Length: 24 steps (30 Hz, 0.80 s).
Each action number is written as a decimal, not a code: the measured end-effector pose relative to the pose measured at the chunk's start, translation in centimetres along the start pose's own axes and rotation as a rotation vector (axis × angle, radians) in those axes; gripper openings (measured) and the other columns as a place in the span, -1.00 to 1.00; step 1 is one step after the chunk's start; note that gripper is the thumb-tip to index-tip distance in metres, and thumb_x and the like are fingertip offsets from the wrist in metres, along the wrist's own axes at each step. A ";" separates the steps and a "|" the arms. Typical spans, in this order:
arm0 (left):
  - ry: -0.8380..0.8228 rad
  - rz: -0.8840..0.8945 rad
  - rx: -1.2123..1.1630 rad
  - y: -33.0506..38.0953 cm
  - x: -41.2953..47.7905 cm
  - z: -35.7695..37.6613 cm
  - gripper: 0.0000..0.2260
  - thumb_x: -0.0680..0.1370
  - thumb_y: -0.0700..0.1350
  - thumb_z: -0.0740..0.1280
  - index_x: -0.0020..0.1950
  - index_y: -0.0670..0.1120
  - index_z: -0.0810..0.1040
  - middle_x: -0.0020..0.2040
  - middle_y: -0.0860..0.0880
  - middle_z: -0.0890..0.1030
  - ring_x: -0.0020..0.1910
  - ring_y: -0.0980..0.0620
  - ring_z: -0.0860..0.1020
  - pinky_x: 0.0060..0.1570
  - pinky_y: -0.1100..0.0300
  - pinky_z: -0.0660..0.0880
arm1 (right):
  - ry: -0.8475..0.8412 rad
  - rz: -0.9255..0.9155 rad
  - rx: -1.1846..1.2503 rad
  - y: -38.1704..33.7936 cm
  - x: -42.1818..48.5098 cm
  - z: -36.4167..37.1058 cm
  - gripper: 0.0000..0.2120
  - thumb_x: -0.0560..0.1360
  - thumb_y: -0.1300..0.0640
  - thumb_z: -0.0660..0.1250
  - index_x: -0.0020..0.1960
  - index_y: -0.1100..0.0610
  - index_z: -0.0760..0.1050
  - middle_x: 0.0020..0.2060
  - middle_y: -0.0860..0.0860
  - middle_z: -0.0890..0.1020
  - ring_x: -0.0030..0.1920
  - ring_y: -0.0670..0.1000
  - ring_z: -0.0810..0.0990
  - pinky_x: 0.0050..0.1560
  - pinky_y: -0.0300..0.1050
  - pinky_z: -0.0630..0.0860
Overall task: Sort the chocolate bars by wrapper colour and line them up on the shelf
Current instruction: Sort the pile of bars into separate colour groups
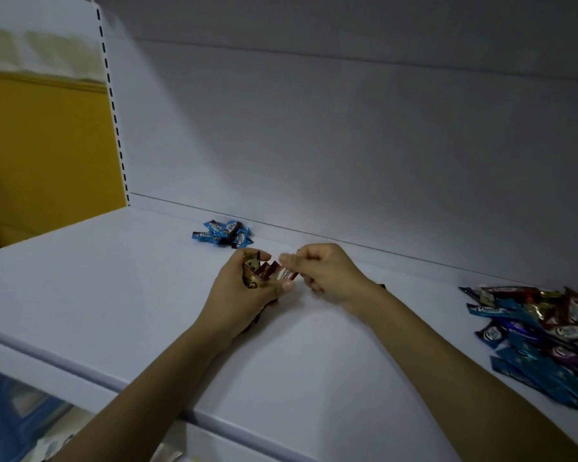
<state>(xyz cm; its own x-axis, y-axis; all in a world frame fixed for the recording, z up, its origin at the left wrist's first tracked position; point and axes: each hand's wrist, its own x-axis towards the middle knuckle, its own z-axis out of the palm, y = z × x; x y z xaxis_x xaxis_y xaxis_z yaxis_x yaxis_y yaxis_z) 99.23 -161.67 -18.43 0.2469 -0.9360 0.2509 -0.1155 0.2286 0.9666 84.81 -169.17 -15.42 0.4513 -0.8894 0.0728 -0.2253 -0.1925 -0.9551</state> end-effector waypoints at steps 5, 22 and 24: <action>-0.050 -0.001 0.031 -0.2 -0.1 0.1 -0.62 0.35 -0.19 0.55 0.05 0.01 0.48 -0.20 0.08 0.69 -0.36 0.12 0.63 -0.36 0.33 0.52 | 0.319 0.090 0.374 0.3 0.2 -1.9 -0.86 0.51 0.12 0.37 -0.13 0.19 0.51 -0.53 -0.03 0.53 -0.56 -0.11 0.43 -0.52 -0.27 0.43; -0.067 0.037 0.000 0.0 -0.3 0.1 -0.46 0.27 -0.14 0.57 0.18 0.01 0.45 -0.13 -0.01 0.66 -0.24 0.06 0.65 -0.28 0.27 0.58 | -0.105 0.061 -0.054 -0.5 -1.0 0.2 -0.79 0.40 -0.02 0.48 -0.10 0.12 0.65 -0.29 -0.02 0.59 -0.42 -0.14 0.54 -0.47 -0.28 0.42; -0.089 0.031 -0.002 0.2 -0.5 0.1 -0.43 0.21 -0.05 0.55 0.17 0.00 0.46 -0.16 0.00 0.66 -0.27 0.07 0.64 -0.30 0.29 0.56 | -0.081 0.049 -0.042 -0.4 -1.0 0.3 -0.86 0.42 0.08 0.47 -0.11 0.14 0.64 -0.30 0.01 0.60 -0.43 -0.15 0.54 -0.46 -0.31 0.43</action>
<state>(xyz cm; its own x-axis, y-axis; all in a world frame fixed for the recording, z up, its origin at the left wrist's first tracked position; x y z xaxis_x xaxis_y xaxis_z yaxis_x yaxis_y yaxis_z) 98.99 -161.18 -18.39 0.1573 -0.9485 0.2749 -0.1202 0.2579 0.9587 84.69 -168.06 -15.24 0.5071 -0.8619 0.0015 -0.2838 -0.1686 -0.9440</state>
